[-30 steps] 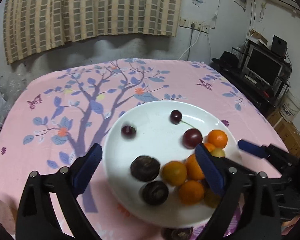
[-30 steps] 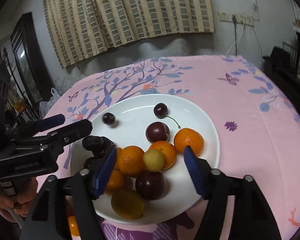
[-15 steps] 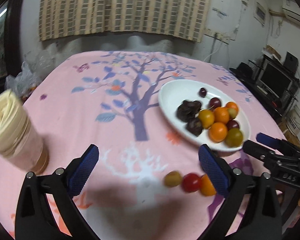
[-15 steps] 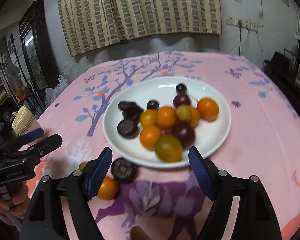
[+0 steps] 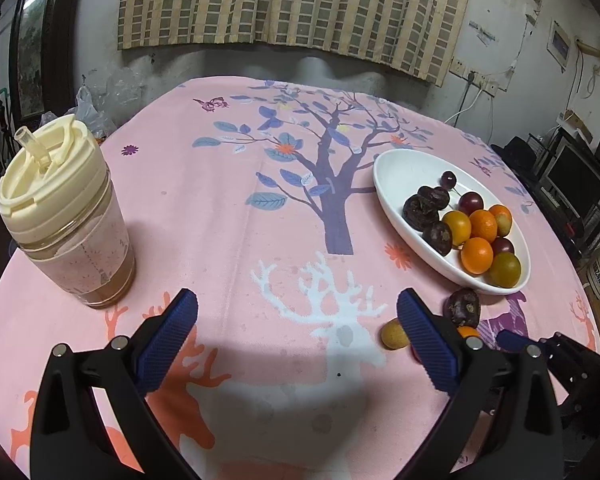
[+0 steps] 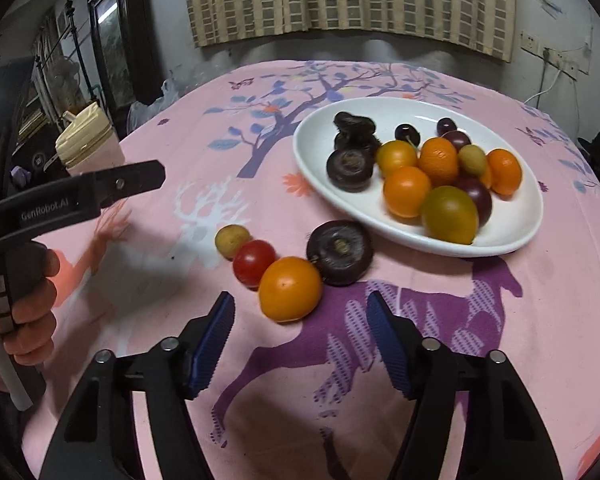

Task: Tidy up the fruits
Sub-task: 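Grasp a red tomato with the left tool while the right tool grasps an orange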

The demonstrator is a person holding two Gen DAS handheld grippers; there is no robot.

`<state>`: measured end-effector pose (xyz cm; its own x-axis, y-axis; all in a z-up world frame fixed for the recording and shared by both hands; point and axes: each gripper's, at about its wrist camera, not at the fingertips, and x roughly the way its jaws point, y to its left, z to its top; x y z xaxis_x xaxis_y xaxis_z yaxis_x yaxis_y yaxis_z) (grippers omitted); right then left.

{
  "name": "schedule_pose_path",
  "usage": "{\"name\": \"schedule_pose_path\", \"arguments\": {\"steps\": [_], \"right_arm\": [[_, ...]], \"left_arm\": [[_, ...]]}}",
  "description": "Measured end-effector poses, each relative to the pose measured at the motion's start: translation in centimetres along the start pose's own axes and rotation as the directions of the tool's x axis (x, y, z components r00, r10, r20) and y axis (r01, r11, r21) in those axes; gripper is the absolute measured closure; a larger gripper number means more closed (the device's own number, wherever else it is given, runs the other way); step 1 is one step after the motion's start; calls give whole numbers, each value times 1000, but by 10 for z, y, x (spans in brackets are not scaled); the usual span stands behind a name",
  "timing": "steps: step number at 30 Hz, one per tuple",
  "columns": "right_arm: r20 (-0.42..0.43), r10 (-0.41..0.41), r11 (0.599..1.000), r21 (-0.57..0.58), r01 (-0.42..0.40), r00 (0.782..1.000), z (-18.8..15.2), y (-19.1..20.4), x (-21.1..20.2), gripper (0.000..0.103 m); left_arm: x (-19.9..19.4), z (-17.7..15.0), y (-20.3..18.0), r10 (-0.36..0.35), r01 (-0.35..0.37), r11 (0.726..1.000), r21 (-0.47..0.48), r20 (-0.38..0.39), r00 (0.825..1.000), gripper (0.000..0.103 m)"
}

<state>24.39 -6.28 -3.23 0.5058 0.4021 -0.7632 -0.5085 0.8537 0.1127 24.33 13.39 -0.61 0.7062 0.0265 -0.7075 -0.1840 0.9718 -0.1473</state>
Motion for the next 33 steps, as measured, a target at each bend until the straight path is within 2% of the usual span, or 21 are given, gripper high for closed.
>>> {"name": "schedule_pose_path", "arguments": {"steps": [1,4,12,14,18,21,23,25,26,27,29,33], "right_arm": [[-8,12,1000,3,-12,1000,-2,0,1,48],[-19,53,998,25,-52,998,-2,-3,5,58],[5,51,998,25,-51,999,2,-1,12,59],[-2,49,998,38,-49,999,2,-4,16,66],[-7,86,994,72,-86,996,2,-11,13,67],[30,109,988,108,-111,994,5,-19,0,67],[67,98,986,127,-106,993,9,-26,-11,67],[90,89,983,152,-102,992,11,-34,-19,67],[94,88,981,166,-103,992,11,-38,-20,67],[98,89,976,190,-106,991,12,-43,-23,67],[100,83,972,211,-103,992,12,-49,-24,67],[104,67,967,237,-90,992,14,-56,-26,67]], "left_arm": [[1,0,0,-3,3,1000,-1,-3,1000,5],[2,0,-2,-9,9,1000,4,-9,1000,5],[0,0,-4,-10,10,1000,9,-4,1000,5],[0,0,-2,-12,12,1000,1,-9,1000,5],[1,0,0,-12,12,1000,-11,-12,1000,5],[2,-1,-1,-50,50,999,-8,-19,999,5],[0,-4,-11,-99,100,994,36,-26,995,6],[-1,-10,-26,-136,139,984,114,-34,990,29],[0,-13,-34,-155,161,975,153,-49,987,45],[2,-18,-44,-189,200,959,198,-75,979,55],[3,-27,-59,-240,261,933,249,-111,964,63],[1,-44,-85,-267,296,886,357,-129,955,63]]}}
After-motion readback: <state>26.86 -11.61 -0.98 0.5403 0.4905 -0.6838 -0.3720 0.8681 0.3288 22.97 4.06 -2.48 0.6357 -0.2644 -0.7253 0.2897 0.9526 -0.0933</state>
